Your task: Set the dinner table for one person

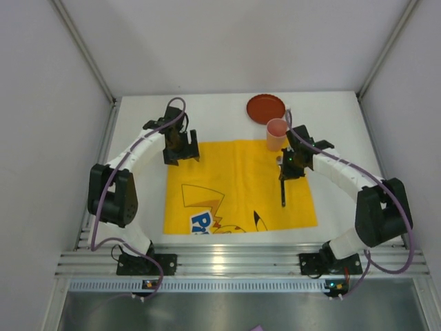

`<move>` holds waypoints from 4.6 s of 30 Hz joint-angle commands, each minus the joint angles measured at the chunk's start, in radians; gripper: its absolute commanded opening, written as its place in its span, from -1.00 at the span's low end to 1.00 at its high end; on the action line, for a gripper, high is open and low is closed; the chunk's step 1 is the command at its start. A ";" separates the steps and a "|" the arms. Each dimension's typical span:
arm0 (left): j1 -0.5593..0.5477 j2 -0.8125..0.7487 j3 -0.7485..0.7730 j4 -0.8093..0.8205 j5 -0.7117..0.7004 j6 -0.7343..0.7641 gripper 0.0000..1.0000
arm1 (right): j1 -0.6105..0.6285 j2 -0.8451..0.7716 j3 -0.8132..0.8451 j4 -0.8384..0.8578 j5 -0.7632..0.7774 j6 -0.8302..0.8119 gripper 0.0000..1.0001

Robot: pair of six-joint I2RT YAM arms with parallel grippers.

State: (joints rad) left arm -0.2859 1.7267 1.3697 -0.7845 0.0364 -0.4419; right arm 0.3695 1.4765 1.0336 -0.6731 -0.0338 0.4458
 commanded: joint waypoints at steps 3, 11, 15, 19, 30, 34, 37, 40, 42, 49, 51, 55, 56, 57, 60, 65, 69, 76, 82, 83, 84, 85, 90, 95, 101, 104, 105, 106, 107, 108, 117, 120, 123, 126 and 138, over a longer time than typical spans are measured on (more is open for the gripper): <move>0.004 -0.064 -0.021 0.036 -0.010 0.014 0.69 | 0.025 0.073 -0.021 0.090 0.029 -0.015 -0.91; 0.004 -0.059 0.015 0.002 -0.027 0.023 0.69 | 0.011 0.051 0.058 0.001 0.115 -0.033 0.99; 0.005 -0.053 0.035 -0.013 -0.073 0.029 0.69 | -0.062 -0.047 0.208 -0.043 0.130 -0.067 1.00; 0.005 -0.024 0.080 -0.047 -0.089 0.025 0.69 | -0.197 -0.042 0.359 0.010 0.063 -0.096 0.99; 0.004 0.057 0.227 -0.116 -0.115 -0.021 0.69 | -0.325 0.489 0.866 0.081 -0.109 -0.119 1.00; 0.004 0.065 0.252 -0.137 -0.130 -0.044 0.68 | -0.307 0.671 1.026 0.055 -0.058 -0.119 1.00; 0.004 0.057 0.258 -0.157 -0.153 -0.060 0.68 | -0.308 0.789 1.144 0.007 -0.022 -0.122 0.90; 0.004 0.050 0.253 -0.174 -0.174 -0.072 0.68 | -0.305 0.849 1.181 -0.008 -0.006 -0.125 0.75; 0.004 0.048 0.250 -0.185 -0.185 -0.083 0.68 | -0.300 0.878 1.177 -0.016 -0.003 -0.121 0.61; 0.004 0.063 0.275 -0.217 -0.187 -0.098 0.68 | -0.235 0.936 1.162 -0.049 0.074 -0.128 0.34; 0.004 0.071 0.281 -0.223 -0.185 -0.098 0.68 | -0.225 0.959 1.172 -0.069 0.119 -0.133 0.25; 0.004 0.086 0.307 -0.254 -0.188 -0.090 0.67 | -0.215 0.993 1.184 -0.091 0.196 -0.154 0.16; 0.004 0.088 0.313 -0.259 -0.190 -0.086 0.66 | -0.216 1.001 1.195 -0.098 0.210 -0.159 0.12; 0.004 0.093 0.319 -0.263 -0.194 -0.083 0.66 | -0.216 1.016 1.201 -0.111 0.238 -0.165 0.10; 0.005 0.094 0.336 -0.280 -0.201 -0.069 0.67 | -0.218 1.044 1.215 -0.123 0.262 -0.173 -0.12; 0.004 0.103 0.361 -0.298 -0.214 -0.044 0.67 | -0.228 1.123 1.339 -0.212 0.273 -0.164 -0.55; 0.004 0.119 0.385 -0.300 -0.213 -0.031 0.67 | -0.257 1.114 1.306 -0.209 0.253 -0.156 -0.92; 0.005 0.134 0.404 -0.291 -0.191 -0.023 0.67 | -0.284 1.055 1.301 -0.198 0.317 -0.189 -1.00; 0.004 0.128 0.393 -0.269 -0.161 -0.037 0.67 | -0.336 0.891 1.312 -0.198 0.440 -0.237 -1.00; 0.004 0.117 0.387 -0.259 -0.156 -0.035 0.67 | -0.340 0.837 1.303 -0.203 0.452 -0.234 -1.00; 0.004 0.111 0.372 -0.251 -0.153 -0.038 0.67 | -0.346 0.809 1.292 -0.201 0.456 -0.236 -1.00; 0.004 0.103 0.361 -0.242 -0.150 -0.041 0.67 | -0.348 0.779 1.272 -0.203 0.456 -0.234 -1.00; 0.004 0.028 0.272 -0.174 -0.144 -0.043 0.67 | -0.299 0.576 1.209 -0.229 0.442 -0.208 -1.00; 0.005 -0.061 0.189 -0.128 -0.145 -0.046 0.68 | -0.163 0.434 1.195 -0.290 0.306 -0.147 -1.00; 0.008 -0.191 0.075 -0.094 -0.219 -0.054 0.85 | 0.095 0.325 0.954 -0.094 -0.071 0.054 -1.00; 0.019 -0.254 0.022 -0.091 -0.283 -0.060 0.90 | 0.196 0.311 0.703 0.123 -0.240 0.290 -1.00; 0.022 -0.269 0.014 -0.091 -0.317 -0.061 0.92 | 0.215 0.317 0.651 0.186 -0.285 0.333 -1.00; 0.027 -0.297 0.005 -0.091 -0.334 -0.061 0.93 | 0.235 0.344 0.575 0.287 -0.323 0.373 -1.00; 0.039 -0.311 -0.012 -0.090 -0.348 -0.061 0.93 | 0.268 0.366 0.559 0.323 -0.386 0.405 -1.00; 0.047 -0.325 -0.021 -0.090 -0.360 -0.061 0.94 | 0.282 0.389 0.550 0.358 -0.423 0.457 -1.00; 0.090 -0.417 -0.129 -0.058 -0.349 -0.052 0.96 | 0.394 0.656 0.648 0.571 -0.558 0.778 -1.00; 0.093 -0.443 -0.173 -0.038 -0.345 -0.052 0.96 | 0.427 0.702 0.637 0.629 -0.564 0.867 -1.00; 0.099 -0.447 -0.192 -0.042 -0.349 -0.054 0.97 | 0.471 0.746 0.666 0.578 -0.578 0.875 -0.97; 0.102 -0.454 -0.202 -0.045 -0.354 -0.054 0.96 | 0.480 0.783 0.727 0.490 -0.609 0.843 -0.07; 0.106 -0.369 -0.132 -0.052 -0.337 -0.077 0.93 | 0.428 0.803 1.049 0.310 -0.612 0.654 0.99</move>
State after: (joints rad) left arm -0.1802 1.3376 1.1900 -0.8585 -0.3218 -0.5041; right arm 0.8330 2.3165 1.9484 -0.3622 -0.6308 1.1576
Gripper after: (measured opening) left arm 0.969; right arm 0.995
